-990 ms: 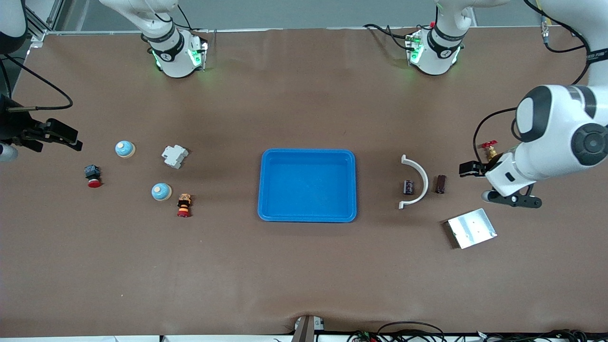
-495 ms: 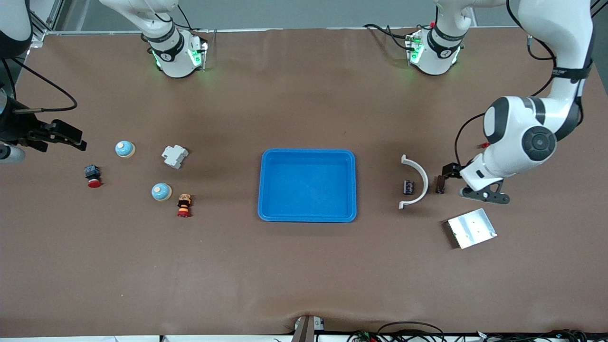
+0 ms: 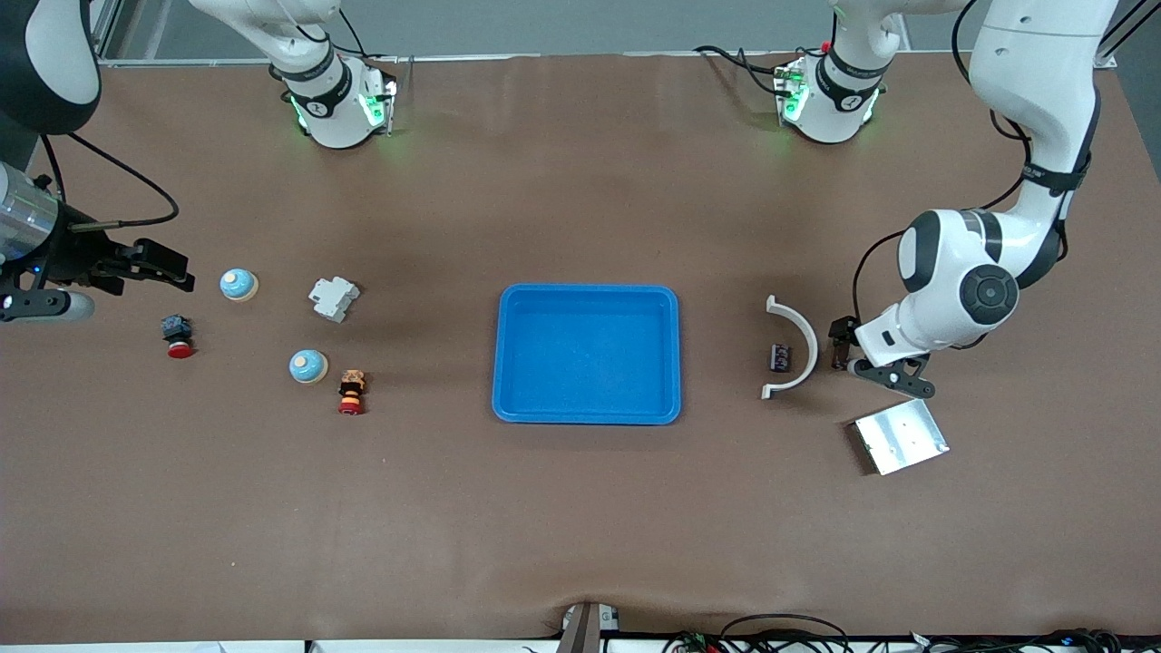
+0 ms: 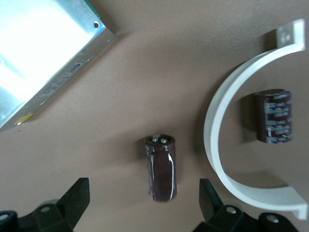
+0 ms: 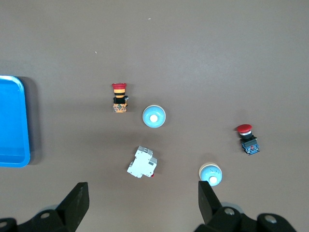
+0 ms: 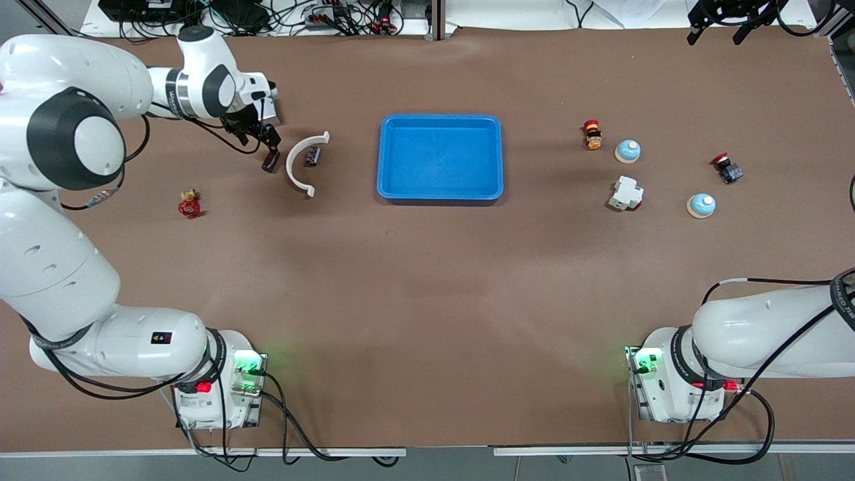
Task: Place electrolytic capacitor and blue bell in tray
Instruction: 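Grasp the brown capacitor with the left gripper while the right gripper reaches out, then lift the capacitor with the left gripper while the right gripper grasps the button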
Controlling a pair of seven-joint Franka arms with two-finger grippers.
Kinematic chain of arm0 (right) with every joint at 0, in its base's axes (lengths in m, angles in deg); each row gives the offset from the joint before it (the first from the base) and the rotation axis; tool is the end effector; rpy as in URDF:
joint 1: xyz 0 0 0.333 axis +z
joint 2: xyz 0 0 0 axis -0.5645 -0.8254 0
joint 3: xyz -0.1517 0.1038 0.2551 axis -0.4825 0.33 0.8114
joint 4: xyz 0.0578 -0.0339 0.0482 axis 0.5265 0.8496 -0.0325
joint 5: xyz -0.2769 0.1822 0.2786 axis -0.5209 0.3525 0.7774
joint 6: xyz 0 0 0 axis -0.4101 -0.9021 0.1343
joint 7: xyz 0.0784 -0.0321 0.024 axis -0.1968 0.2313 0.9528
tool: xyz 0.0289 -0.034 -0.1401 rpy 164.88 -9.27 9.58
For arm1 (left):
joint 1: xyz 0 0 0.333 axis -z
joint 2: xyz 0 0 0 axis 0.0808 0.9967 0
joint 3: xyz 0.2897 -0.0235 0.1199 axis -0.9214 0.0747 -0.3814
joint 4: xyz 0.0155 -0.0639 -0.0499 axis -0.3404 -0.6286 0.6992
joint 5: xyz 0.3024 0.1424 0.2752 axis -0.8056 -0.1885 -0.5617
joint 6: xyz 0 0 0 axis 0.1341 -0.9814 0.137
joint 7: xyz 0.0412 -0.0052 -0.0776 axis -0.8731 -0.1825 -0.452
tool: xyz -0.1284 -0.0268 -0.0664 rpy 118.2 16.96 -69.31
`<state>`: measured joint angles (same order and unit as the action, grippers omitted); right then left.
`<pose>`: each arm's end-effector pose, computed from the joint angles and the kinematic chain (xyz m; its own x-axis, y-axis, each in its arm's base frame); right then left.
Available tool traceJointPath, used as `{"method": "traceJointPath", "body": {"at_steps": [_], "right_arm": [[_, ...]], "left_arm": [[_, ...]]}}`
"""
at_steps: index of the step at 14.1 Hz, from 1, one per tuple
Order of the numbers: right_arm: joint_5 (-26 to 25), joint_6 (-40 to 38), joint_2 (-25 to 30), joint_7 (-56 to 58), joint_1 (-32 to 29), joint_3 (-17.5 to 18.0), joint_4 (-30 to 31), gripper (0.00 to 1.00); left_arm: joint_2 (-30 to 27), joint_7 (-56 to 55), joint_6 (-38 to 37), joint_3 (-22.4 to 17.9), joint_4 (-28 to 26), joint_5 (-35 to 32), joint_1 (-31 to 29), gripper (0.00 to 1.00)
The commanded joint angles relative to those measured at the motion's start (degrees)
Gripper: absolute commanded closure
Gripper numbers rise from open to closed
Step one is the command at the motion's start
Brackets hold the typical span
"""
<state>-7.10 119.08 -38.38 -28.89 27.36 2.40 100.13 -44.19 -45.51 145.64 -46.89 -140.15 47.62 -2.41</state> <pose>0.6102 -0.0106 0.5035 0.9987 0.0198 -0.0469 0.0177 -0.9988 -0.0457 0.5881 -0.0470 0.1385 0.9268 -0.3638 -0.0929 -0.3618 -0.9315 0.0383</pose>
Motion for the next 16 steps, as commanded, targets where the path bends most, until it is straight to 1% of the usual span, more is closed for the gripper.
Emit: {"method": "traceJointPath", "body": {"at_steps": [1, 3, 7, 9, 10, 13, 14, 16], "right_arm": [[0.9, 1.5, 1.8, -0.5, 0.1, 0.1, 2.6, 0.0], [1.0, 3.9, 2.1, -0.6, 0.6, 0.1, 5.2, 0.0], [1.9, 10.9, 3.8, -0.6, 2.0, 0.0, 12.3, 0.0], [1.9, 13.9, 3.8, -0.6, 2.1, 0.0, 15.1, 0.0], [1.8, 16.4, 3.8, -0.5, 2.1, 0.0, 17.2, 0.0], [1.8, 23.0, 3.5, -0.4, 2.4, 0.0, 22.7, 0.0], [1.7, 25.8, 3.5, -0.4, 3.0, 0.0, 24.6, 0.0], [1.6, 30.9, 2.5, -0.4, 3.1, 0.0, 28.1, 0.0]], "left_arm": [[1.4, 0.6, 1.4, 0.2, -0.2, -0.8, -0.5, 0.0], [2.5, 0.6, 2.0, 0.2, 0.0, -0.8, -0.8, 0.0], [2.6, 0.3, 2.3, 0.3, 0.0, -0.8, -1.3, 0.0], [2.6, 0.0, 2.3, 0.3, 0.0, -0.7, -1.3, 0.41], [2.6, -0.2, 2.3, 0.3, 0.0, -0.2, -1.3, 0.59], [2.7, -2.0, 2.4, 0.3, 0.1, 0.1, -1.2, 0.95], [2.7, -3.0, 2.5, 0.3, 0.0, 0.2, -1.2, 1.0], [3.0, -3.0, 2.5, 0.3, 0.1, 0.2, -1.2, 1.0]]}}
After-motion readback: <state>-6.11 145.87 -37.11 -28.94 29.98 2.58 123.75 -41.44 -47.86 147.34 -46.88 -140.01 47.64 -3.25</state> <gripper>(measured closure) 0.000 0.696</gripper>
